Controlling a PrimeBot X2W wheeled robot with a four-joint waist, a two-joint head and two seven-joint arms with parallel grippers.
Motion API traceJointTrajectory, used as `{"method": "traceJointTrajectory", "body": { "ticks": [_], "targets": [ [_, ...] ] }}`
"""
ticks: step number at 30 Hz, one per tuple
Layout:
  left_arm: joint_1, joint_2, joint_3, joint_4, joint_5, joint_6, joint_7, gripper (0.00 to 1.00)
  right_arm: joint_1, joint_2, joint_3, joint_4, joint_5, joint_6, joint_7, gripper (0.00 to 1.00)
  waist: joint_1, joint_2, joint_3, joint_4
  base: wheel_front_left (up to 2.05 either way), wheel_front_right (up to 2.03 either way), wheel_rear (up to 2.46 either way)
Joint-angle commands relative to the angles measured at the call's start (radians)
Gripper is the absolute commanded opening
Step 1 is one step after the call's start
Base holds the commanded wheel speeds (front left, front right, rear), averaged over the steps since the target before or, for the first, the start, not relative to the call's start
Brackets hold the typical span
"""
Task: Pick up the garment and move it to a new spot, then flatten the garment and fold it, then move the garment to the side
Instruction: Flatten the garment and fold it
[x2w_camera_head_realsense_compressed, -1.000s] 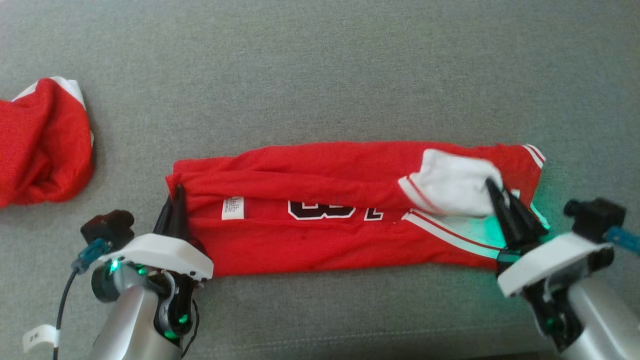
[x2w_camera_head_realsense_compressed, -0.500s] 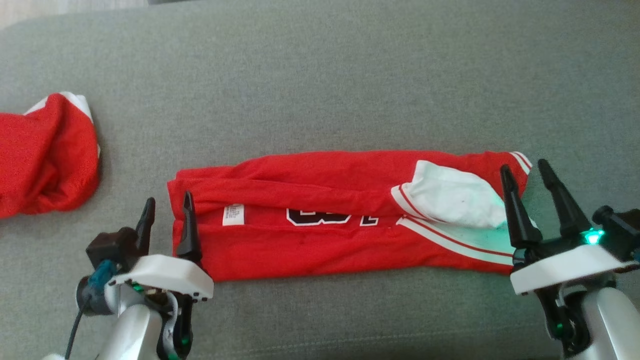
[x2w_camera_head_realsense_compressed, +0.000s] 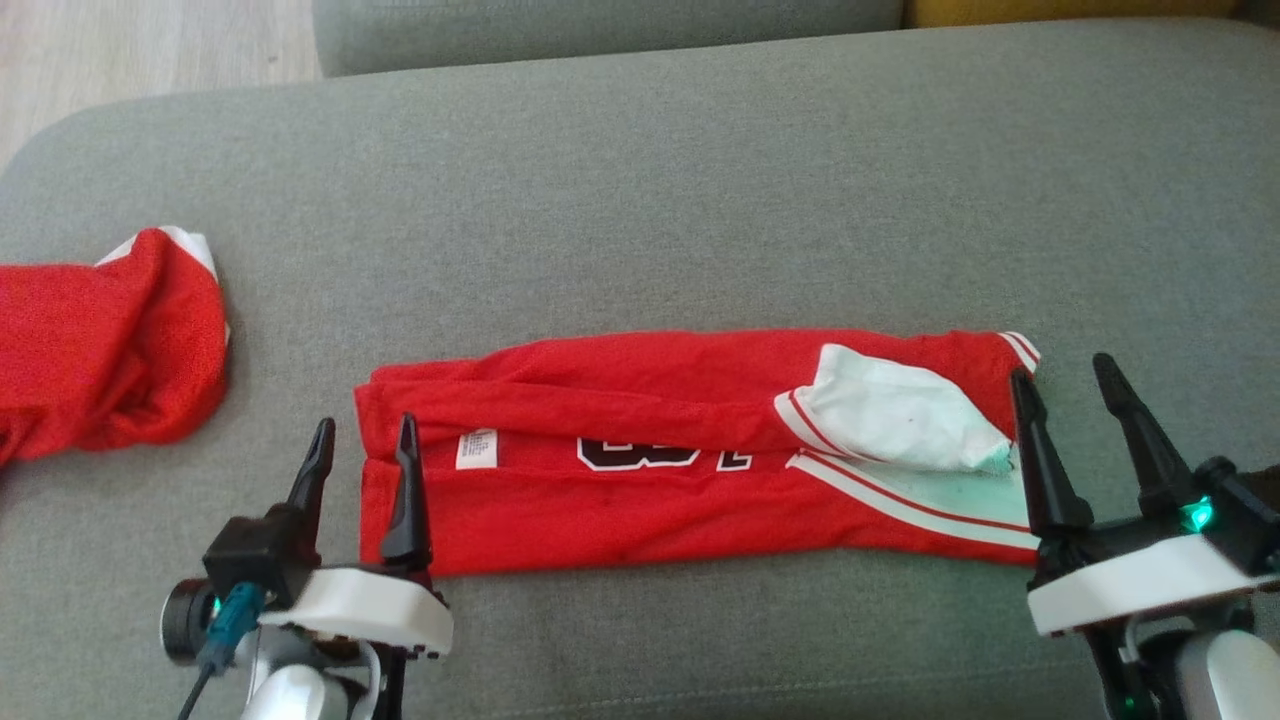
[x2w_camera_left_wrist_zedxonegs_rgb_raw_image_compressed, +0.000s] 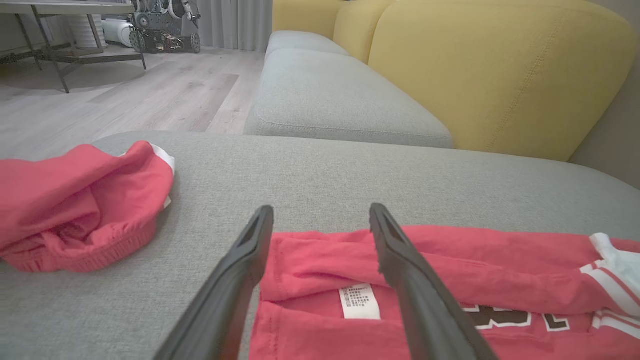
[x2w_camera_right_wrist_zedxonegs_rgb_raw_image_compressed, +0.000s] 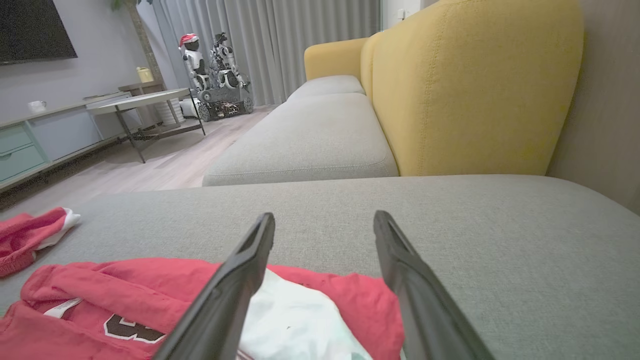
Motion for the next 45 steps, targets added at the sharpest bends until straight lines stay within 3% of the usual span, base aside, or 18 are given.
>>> {"method": "traceJointTrajectory", "body": {
  "ticks": [1, 12, 21, 36, 44, 45],
  "targets": [
    [-0.021, 0.022, 0.034, -0.045, 0.011, 0.01, 0.002, 1.0, -0.005, -0.004, 0.008, -0.047, -0.01, -0.001, 0.005, 1.0, 0.0, -0.0001, -0.003, -0.001, 0.0, 0.0, 0.0],
    [-0.017, 0.038, 0.035, -0.085, 0.025, 0.033, 0.015, 1.0, 0.011, 0.025, -0.004, -0.068, -0.018, -0.001, 0.015, 1.0, 0.0, -0.0001, 0.001, -0.006, 0.0, 0.0, 0.0],
    [-0.042, 0.035, 0.02, -0.102, 0.032, 0.038, 0.018, 1.0, -0.015, 0.015, -0.033, -0.017, -0.001, -0.001, 0.013, 1.0, 0.0, -0.0001, 0.029, 0.014, 0.0, 0.0, 0.0],
    [-0.13, -0.003, -0.015, -0.068, 0.03, 0.007, -0.002, 1.0, -0.14, -0.018, -0.065, 0.374, 0.018, -0.001, 0.056, 1.0, 0.0, -0.0001, 0.113, 0.082, 0.0, 0.0, 0.0],
    [-0.134, -0.008, -0.011, -0.059, 0.031, 0.006, -0.009, 1.0, -0.136, 0.022, -0.077, 0.465, 0.017, -0.001, 0.193, 1.0, 0.0, -0.0001, 0.12, 0.083, 0.0, 0.0, 0.0],
    [-0.134, -0.008, -0.01, -0.058, 0.031, 0.006, -0.01, 1.0, -0.135, 0.025, -0.069, 0.466, 0.024, -0.001, 0.213, 0.52, 0.0, -0.0001, 0.121, 0.08, 0.0, 0.0, 0.0]
  ]
}}
